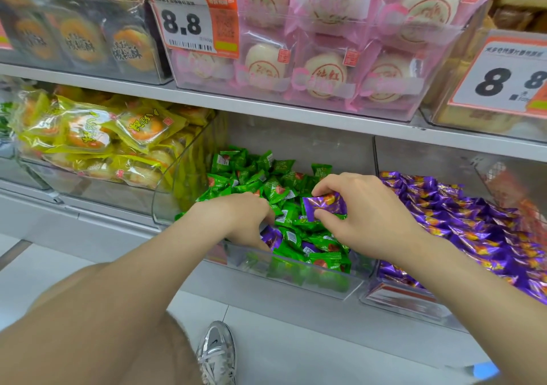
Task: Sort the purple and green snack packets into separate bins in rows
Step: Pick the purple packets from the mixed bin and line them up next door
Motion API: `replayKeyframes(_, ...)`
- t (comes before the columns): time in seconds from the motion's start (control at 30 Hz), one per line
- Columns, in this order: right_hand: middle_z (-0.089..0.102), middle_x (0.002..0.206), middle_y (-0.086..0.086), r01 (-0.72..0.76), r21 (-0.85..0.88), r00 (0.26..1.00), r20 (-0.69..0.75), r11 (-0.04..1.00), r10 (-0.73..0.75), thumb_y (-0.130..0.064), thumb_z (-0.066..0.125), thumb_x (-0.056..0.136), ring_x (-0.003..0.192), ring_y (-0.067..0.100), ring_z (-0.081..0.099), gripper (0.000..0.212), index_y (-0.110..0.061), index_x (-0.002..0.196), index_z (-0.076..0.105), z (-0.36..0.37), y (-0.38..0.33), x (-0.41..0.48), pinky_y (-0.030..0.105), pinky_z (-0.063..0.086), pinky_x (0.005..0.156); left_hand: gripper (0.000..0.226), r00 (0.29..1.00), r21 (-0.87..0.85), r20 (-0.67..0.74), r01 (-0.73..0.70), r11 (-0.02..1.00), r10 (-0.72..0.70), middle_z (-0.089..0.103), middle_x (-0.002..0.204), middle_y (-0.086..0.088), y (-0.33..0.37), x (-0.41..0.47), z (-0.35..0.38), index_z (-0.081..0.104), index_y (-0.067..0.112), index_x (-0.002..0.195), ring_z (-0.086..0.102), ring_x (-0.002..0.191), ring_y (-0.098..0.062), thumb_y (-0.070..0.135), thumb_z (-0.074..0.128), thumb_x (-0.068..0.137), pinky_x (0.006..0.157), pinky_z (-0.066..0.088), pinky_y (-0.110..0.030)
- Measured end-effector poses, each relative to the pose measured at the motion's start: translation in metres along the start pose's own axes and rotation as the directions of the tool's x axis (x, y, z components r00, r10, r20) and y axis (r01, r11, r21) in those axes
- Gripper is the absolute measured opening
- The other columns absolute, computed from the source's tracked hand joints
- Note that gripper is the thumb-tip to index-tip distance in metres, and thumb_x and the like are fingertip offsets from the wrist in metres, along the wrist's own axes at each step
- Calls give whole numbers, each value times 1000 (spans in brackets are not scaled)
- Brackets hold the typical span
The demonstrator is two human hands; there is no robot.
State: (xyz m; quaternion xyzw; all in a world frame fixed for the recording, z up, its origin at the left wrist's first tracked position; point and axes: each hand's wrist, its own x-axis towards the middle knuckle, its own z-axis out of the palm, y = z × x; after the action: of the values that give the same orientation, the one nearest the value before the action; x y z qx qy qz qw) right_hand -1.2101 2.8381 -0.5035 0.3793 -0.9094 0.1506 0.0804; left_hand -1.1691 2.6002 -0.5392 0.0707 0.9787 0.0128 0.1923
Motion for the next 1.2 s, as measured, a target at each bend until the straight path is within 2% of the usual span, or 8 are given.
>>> replayKeyframes(0.07, 67, 105, -14, -8, 5, 1000, -1, 1000, 8, -46, 69, 91, 97, 14, 65, 27, -38, 117, 67, 0, -1, 0, 38, 54, 82, 49, 999, -5, -33, 1, 1000, -1, 66, 95, 8, 3, 4, 1, 67, 32, 109, 63, 93, -25, 63, 81, 73, 76, 58, -38)
replayKeyframes(0.13, 67, 104, -14, -13, 10, 1000, -8, 1000, 13, -45, 70, 91, 96, 14, 64, 27, -37, 117, 68, 0, -1, 0, 36, 52, 81, 63, 999, -23, -27, -25, 999, 24, 71, 108, 10, 5, 7, 3, 66, 32, 128, 66, 102, -24, 57, 83, 73, 82, 59, -40)
replayKeyframes(0.27, 68, 104, -14, -13, 8, 1000, -3, 1000, 13, -45, 70, 91, 96, 13, 64, 27, -37, 117, 69, -1, 0, 0, 34, 51, 78, 39, 994, -130, -50, -105, 986, 99, 53, 74, 14, 10, 7, 2, 67, 21, 114, 54, 76, -19, 35, 82, 81, 65, 42, -31)
replayKeyframes(0.57, 68, 98, -16, 8, 163, 998, -57, 987, 1, -34, 76, 89, 87, 5, 65, 20, -33, 107, 67, 0, 3, 1, 36, 54, 83, 33, 978, -468, -192, -167, 868, 85, 61, 63, 13, -5, -10, -16, 64, 29, 105, 53, 52, 2, 35, 88, 83, 52, 37, -19)
replayKeyframes(0.77, 75, 82, -12, -70, 529, 970, -161, 845, 182, -38, 86, 83, 73, 7, 67, 25, -28, 96, 67, -19, 2, 0, 20, 46, 68, 28, 937, -776, -346, -315, 546, 48, 75, 96, -17, 2, -19, -29, 61, 26, 109, 63, 78, -25, 30, 82, 91, 83, 57, -57)
replayKeyframes(0.87, 76, 85, -17, -67, 515, 955, -216, 855, 204, -40, 82, 87, 73, 10, 67, 18, -34, 101, 74, -24, 4, -6, 32, 53, 69, 28, 920, -791, -377, -382, 477, 111, 69, 100, -25, 20, -21, -30, 63, 26, 120, 57, 80, -26, 30, 76, 95, 80, 54, -53)
replayKeyframes(1.03, 79, 91, -14, -111, 626, 967, -112, 772, 230, -30, 82, 90, 84, 17, 75, 20, -33, 109, 78, -36, 19, -22, 48, 61, 81, 17, 867, -758, -492, -474, 447, 86, 67, 98, 6, 55, -22, -37, 65, 23, 118, 61, 75, -13, 15, 67, 103, 68, 60, -36)
replayKeyframes(1.2, 81, 94, 1, -194, 779, 956, 14, 596, 293, -16, 77, 94, 81, 20, 78, 11, -18, 105, 75, -65, 36, -47, 37, 62, 80, 16, 822, -699, -565, -521, 490, 68, 75, 106, 4, 82, -22, -49, 69, 31, 115, 56, 70, -30, 22, 71, 101, 67, 63, -42)
